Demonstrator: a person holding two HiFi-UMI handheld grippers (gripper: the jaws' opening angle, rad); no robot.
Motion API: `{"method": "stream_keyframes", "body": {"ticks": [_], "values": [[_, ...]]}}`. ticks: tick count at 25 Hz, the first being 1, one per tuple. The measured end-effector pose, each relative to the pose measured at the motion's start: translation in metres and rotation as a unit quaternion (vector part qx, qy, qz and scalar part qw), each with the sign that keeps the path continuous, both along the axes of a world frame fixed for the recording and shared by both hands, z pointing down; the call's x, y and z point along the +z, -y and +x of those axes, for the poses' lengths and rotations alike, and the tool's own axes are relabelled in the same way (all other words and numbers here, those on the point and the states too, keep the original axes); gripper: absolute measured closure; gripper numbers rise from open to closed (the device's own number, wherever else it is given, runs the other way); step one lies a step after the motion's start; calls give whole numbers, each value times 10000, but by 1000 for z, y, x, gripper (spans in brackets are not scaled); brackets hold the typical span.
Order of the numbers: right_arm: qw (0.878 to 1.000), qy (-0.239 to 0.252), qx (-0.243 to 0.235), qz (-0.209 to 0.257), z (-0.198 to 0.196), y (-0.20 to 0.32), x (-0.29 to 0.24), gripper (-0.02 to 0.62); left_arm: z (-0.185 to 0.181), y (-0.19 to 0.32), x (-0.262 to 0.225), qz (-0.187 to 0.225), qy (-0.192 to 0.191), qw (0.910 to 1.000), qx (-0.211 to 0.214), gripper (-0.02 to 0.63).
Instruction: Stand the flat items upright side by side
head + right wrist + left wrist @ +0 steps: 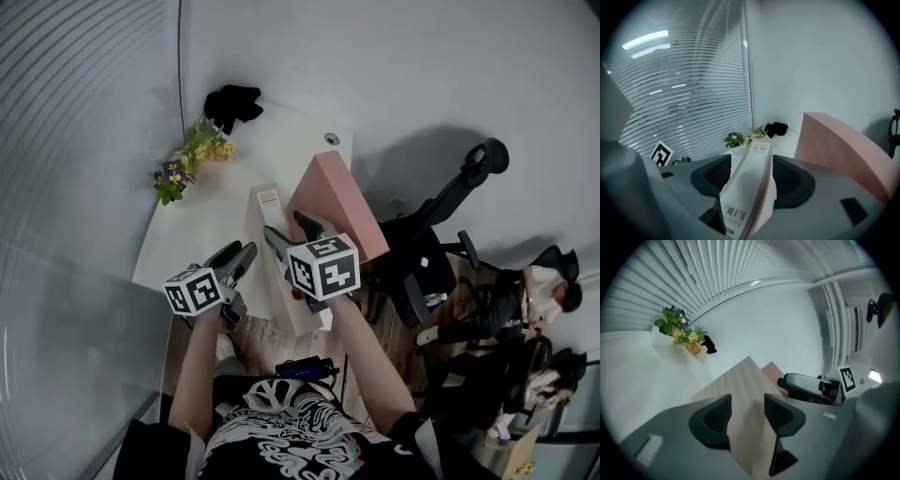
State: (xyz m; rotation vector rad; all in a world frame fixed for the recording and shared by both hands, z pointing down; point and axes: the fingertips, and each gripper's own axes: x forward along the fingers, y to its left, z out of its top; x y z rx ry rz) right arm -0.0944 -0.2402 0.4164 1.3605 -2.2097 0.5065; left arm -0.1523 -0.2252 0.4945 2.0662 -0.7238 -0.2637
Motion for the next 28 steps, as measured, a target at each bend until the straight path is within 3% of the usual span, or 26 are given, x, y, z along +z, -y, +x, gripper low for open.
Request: {"method": "stream_keyframes", "body": {"ticks": [4, 5, 8, 12, 18, 28], "values": [[9986, -23, 70, -527, -6, 13, 21, 300, 6, 10, 16, -105, -72, 9996, 243, 402], [9979, -86, 104, -641, -6, 16, 25, 264, 8, 13, 18, -122, -79, 9994, 301, 402], [9956, -414, 162, -819, -5, 24, 34, 258, 15, 15, 22, -174, -105, 9986, 486, 402], [9941, -571, 176, -906, -5, 29, 40, 288, 22, 14, 23, -166, -268, 9974, 649, 415], [9897, -818, 129, -1166, -5, 28, 49, 265, 26, 13, 22, -174, -413, 9952, 874, 414], [9910, -671, 221, -1141, -6, 32, 49, 282, 24, 16, 25, -302, -472, 9927, 1064, 415]]}}
